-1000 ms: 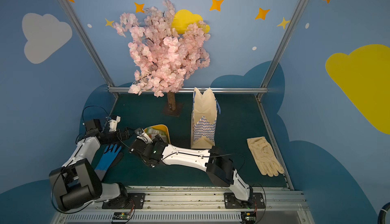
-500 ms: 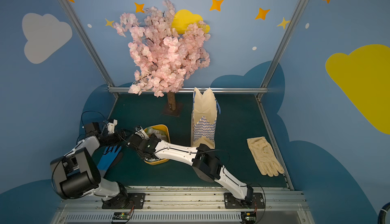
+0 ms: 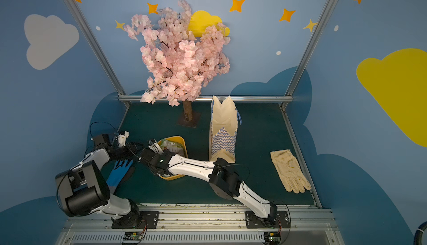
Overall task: Place the condiment packets inside the bag
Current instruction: Pick up the condiment packet from the storage box.
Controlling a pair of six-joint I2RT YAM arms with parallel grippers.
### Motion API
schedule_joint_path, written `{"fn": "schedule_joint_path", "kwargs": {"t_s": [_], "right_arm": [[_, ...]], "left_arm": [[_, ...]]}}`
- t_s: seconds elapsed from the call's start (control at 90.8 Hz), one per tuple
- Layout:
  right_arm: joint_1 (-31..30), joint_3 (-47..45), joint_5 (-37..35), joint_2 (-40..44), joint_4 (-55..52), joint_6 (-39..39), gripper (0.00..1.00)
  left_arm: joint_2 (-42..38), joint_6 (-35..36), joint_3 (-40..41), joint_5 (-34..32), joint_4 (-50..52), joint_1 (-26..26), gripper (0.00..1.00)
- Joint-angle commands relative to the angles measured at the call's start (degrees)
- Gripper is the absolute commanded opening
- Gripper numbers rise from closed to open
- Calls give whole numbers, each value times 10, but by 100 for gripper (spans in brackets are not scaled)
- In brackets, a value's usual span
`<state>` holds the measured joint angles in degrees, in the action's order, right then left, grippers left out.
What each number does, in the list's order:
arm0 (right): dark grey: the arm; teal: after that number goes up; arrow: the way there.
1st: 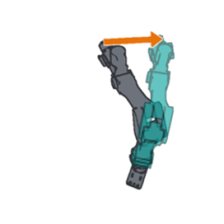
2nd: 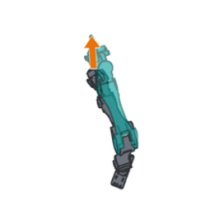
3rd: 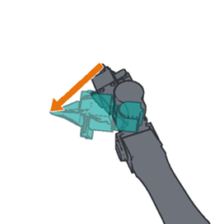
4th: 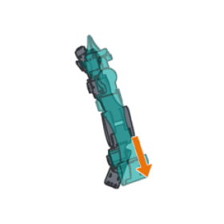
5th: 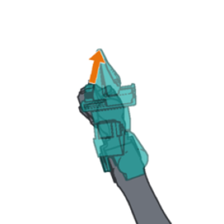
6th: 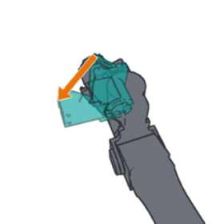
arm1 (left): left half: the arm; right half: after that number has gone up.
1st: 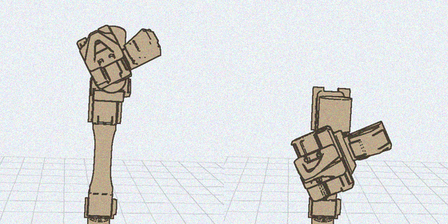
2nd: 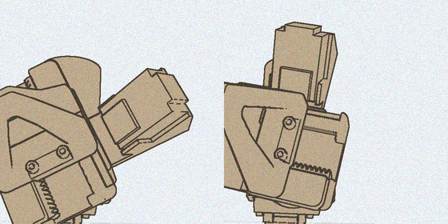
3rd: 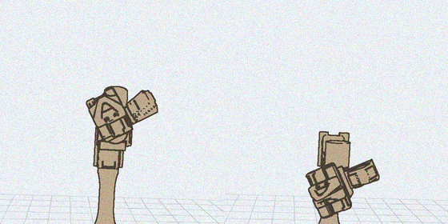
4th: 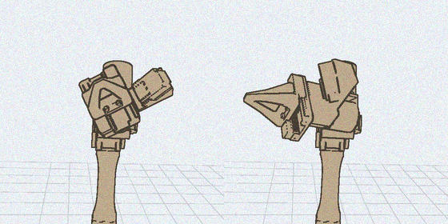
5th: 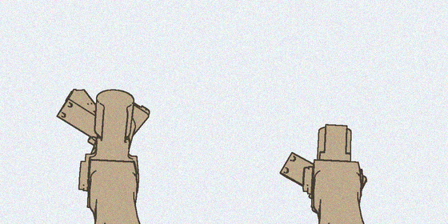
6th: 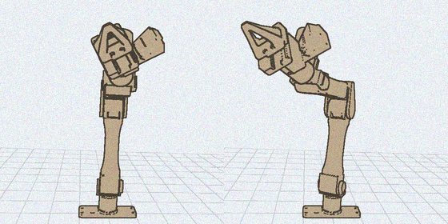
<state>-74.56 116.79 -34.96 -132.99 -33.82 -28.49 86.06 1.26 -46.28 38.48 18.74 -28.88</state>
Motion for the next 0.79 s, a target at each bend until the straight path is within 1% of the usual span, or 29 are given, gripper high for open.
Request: {"fn": "schedule_joint_path", "kwargs": {"t_s": [0.0,0.044,0.22,0.496,0.606,0.683,0.738,0.782], "right_arm": [[11,-42,-33,55,-9,-10,6],[12,-58,-34,68,-4,-15,0],[15,-98,-37,112,10,-19,0],[14,-121,-37,155,16,-8,0],[14,-131,-15,161,26,-6,0],[15,-144,22,165,47,0,0],[15,-150,34,168,51,-4,8],[16,-155,35,170,51,-7,12]], "left_arm": [[0,14,2,-14,2,10,59],[0,17,3,-18,4,16,59],[14,39,-3,-41,22,51,60],[6,48,2,-29,20,56,60],[7,48,2,-26,20,57,60],[7,49,1,-24,21,58,60],[7,50,2,-23,21,57,60],[4,50,2,-23,21,57,60]]}}
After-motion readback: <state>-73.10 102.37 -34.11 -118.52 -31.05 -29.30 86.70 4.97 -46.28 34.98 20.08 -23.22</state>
